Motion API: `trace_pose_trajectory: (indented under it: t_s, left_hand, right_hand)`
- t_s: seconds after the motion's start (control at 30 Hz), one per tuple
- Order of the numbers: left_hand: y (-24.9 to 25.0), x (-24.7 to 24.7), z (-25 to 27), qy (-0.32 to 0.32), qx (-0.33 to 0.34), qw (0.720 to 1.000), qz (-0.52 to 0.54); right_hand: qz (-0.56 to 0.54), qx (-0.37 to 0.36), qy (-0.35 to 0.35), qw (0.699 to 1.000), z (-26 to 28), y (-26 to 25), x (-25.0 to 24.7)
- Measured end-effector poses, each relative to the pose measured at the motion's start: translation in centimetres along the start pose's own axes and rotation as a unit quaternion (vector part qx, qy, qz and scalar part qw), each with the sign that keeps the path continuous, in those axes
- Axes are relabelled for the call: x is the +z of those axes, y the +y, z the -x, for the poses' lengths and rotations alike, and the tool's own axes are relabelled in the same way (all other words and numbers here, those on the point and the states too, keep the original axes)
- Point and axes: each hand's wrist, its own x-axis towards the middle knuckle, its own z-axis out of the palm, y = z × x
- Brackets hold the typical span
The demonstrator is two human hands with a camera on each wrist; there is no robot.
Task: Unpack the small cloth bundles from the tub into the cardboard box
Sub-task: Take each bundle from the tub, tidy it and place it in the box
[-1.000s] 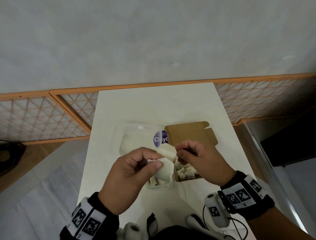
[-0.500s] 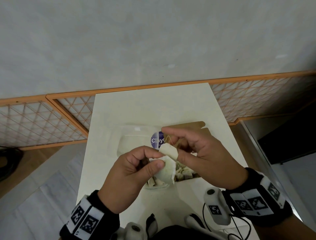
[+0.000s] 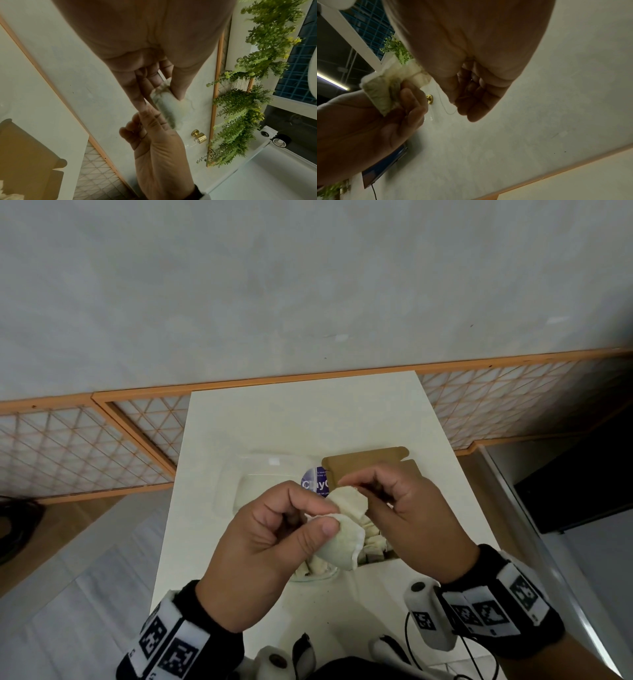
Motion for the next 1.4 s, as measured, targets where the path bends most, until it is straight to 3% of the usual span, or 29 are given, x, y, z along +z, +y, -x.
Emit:
trace_pose_trajectory:
  t_s: [0.17,0.37,0.5,0.6,0.87,1.07,1.17,1.3,1.4]
  left_hand:
    - [-0.1,0.2,-0.5,0.029,0.020,0.999,-0.001]
    - [-0.4,0.1,-0.7,0.015,0.058,0.998,0.031]
    - [-0.5,-0.2,-0.5,0.023,0.051,0.998,0.008]
    - [-0.6,-0.4,-0.3,0.015,0.056,0.998,-0.040]
    - [-1.2,-0.4,-0.4,-0.011,0.090,0.984,-0.153]
    - [-1.4,-0.5,-0.6,0.006,0.095,0.981,-0.168]
    - [-1.6,-0.3,-0.7,-0.002,0.082,0.978,-0.192]
    - [-1.5,0.2,-0.9,-0.013,0.056,0.969,-0.242]
    - [-1.4,0.5,-1.3,-0.017,0.062,0.960,-0.274]
  right_hand:
    - [0.060,-0.003,-0.026,0.998,1.0,0.8,0.4]
    - [0.072,0.037,-0.077,0.994,2.3,0.5,0.7]
    - [0.091,0.019,-0.012,0.996,2.1,-0.2,0.0]
    - [0.022,0.017,0.047,0.998,1.6,-1.6,-1.0]
    - [-0.098,0.094,-0.097,0.986,0.4,-3.0,-1.6]
    - [-0.242,0.195,-0.068,0.948,0.7,-2.0,-1.0]
    - [-0.191,0.175,-0.078,0.963,0.6,-2.2,-1.3]
    - [-0.036,0.111,-0.089,0.989,0.6,-2.5,-1.6]
    - [0.053,0.074,-0.118,0.989,0.6,-2.4,-1.7]
